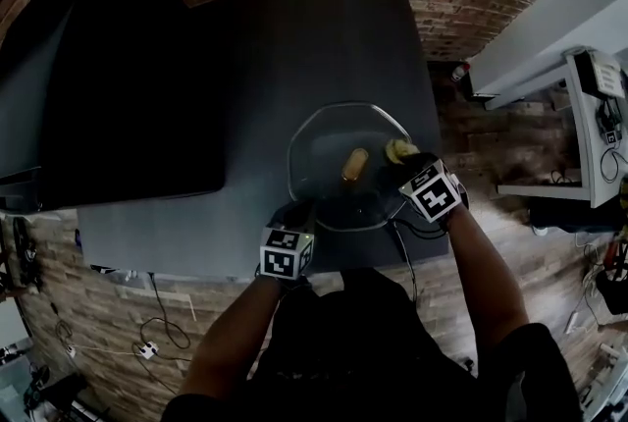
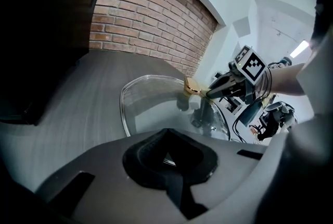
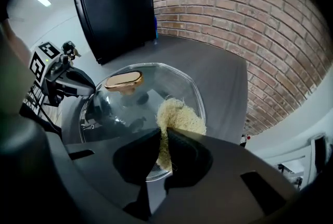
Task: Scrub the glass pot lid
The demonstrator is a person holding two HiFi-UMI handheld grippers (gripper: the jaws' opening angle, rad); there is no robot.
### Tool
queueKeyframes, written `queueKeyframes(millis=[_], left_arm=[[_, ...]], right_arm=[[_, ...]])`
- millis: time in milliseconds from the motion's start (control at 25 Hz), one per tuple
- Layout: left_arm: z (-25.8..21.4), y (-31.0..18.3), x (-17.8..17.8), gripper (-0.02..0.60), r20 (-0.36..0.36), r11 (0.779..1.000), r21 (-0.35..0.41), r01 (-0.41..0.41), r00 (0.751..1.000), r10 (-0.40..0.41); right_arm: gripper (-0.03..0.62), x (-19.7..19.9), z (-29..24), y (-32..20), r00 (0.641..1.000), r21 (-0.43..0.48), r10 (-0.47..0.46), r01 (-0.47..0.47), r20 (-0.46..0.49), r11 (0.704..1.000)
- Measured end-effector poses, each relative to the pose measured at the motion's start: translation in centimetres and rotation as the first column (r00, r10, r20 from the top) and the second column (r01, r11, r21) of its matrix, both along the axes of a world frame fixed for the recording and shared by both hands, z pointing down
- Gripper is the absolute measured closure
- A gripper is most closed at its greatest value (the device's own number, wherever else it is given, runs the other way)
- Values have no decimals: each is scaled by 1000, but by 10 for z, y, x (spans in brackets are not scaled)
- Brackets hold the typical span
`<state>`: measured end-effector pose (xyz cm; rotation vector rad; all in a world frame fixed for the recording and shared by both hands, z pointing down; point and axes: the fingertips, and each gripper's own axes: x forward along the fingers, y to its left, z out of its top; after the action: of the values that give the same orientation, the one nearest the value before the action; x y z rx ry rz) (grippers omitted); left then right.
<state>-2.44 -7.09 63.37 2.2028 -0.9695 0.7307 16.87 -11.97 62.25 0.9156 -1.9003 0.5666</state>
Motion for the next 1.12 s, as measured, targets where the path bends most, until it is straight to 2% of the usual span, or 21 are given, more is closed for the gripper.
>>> queueKeyframes(millis=[320, 560, 760, 960, 1120], left_arm=[[-2, 0, 0, 551, -15, 996, -16, -87, 996, 87], [-1, 0, 2, 551, -14, 978, -44, -203, 979, 203], [0, -1, 2, 551, -20, 962, -38, -272, 962, 271], [-3, 1, 2, 551, -13, 946, -44, -321, 947, 320], [-4, 1, 2, 551, -24, 941, -46, -334, 942, 334]], right_arm=[[549, -44, -7, 29, 992, 53, 125, -124, -17, 991], [549, -73, -7, 50, 973, 53, 229, -228, -21, 972], [549, -121, -6, 57, 973, 45, 229, -228, -6, 973], [549, -172, -4, 48, 967, 20, 249, -250, 61, 968], [551, -182, -4, 48, 936, 7, 326, -329, 132, 944]])
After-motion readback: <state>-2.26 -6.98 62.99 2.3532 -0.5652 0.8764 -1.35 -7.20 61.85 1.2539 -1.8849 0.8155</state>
